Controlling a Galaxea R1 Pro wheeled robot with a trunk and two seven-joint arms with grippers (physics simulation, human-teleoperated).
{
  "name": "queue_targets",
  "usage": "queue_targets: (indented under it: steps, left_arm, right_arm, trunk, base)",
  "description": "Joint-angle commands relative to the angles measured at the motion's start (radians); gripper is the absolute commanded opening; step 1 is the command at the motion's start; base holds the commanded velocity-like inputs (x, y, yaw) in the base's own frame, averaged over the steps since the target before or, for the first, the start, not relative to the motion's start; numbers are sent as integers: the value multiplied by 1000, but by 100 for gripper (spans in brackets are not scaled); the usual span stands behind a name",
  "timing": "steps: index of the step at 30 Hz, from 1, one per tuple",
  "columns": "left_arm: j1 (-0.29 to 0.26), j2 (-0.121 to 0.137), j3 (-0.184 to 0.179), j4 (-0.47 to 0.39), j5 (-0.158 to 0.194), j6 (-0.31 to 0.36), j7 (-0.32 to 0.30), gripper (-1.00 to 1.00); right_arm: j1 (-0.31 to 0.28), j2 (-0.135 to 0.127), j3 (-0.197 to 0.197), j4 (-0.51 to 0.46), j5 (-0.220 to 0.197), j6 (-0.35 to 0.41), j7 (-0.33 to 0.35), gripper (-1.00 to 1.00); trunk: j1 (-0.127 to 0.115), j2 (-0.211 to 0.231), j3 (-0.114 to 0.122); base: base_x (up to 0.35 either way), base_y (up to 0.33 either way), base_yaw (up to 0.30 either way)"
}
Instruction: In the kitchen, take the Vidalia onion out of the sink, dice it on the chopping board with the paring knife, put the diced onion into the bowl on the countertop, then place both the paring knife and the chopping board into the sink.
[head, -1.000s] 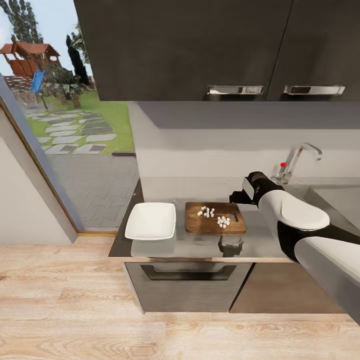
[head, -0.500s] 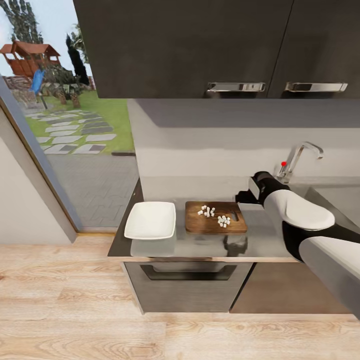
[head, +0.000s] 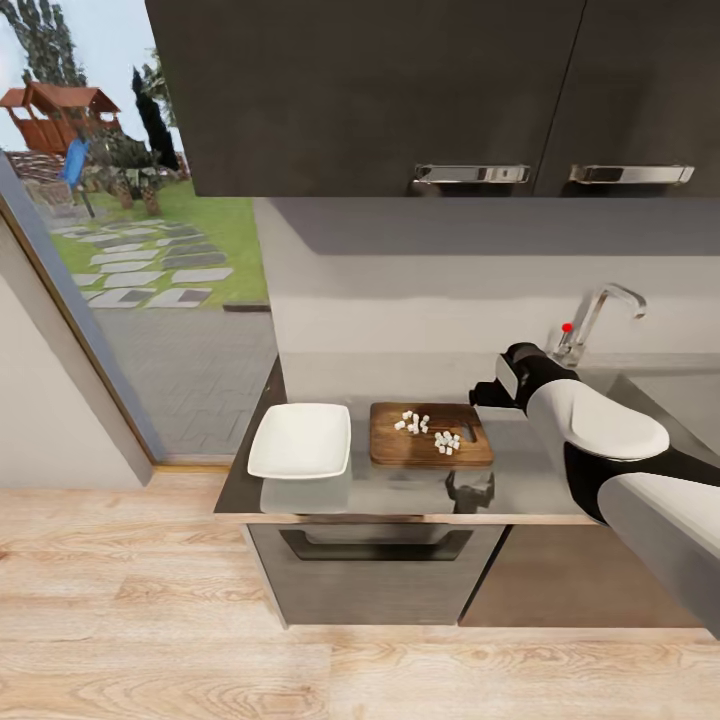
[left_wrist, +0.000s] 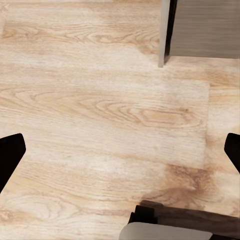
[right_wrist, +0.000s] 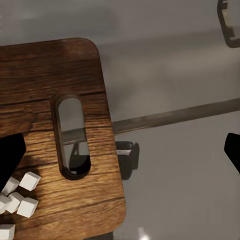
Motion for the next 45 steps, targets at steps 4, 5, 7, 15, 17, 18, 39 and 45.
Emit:
queue_targets:
  steps: [4,5,7,15,17,18,39,45]
  left_arm:
    - [-1,0,-9,0,4,-3,6,100]
    - [-1,0,-9,0,4,-3,6,100]
    - [-1,0,-9,0,4,-3,6,100]
    - [-1,-1,-9,1,4,-2,6,100]
    - [-1,-1,-9,1,4,-2,6,100]
    - [-1,-1,-9,1,4,-2,6,100]
    - [-1,-1,-9,2,4,0,6,100]
    - [-1,-1,-9,2,4,0,6,100]
  right_arm:
    - [-1,2,-4,0,-4,2,-7,100]
    - [-1,3,-4,1,-3,2,-7,100]
    - [-1,2,-4,1,7,2,-5,100]
    - [-1,-12,98,-6,29,3,123,100]
    - [-1,-25,127,-8,29,3,176,100]
    - [-1,-35,145,-9,29,4,207,100]
    - [-1,-67,197,-11,28,5,334,100]
    - [-1,-70,197,-11,27,3,336,100]
  trunk:
    - [0,-1,-1]
    - [0,-1,-1]
    - [0,-1,-1]
    - [0,-1,-1]
    - [0,-1,-1]
    - [0,-1,-1]
    - [0,-1,-1]
    - [0,-1,-1]
  base:
    - [0,-3,0]
    - [0,-1,0]
    - [0,0,0]
    - [0,0,0]
    - [0,0,0]
    - [0,0,0]
    - [0,-20,0]
    - [0,0,0]
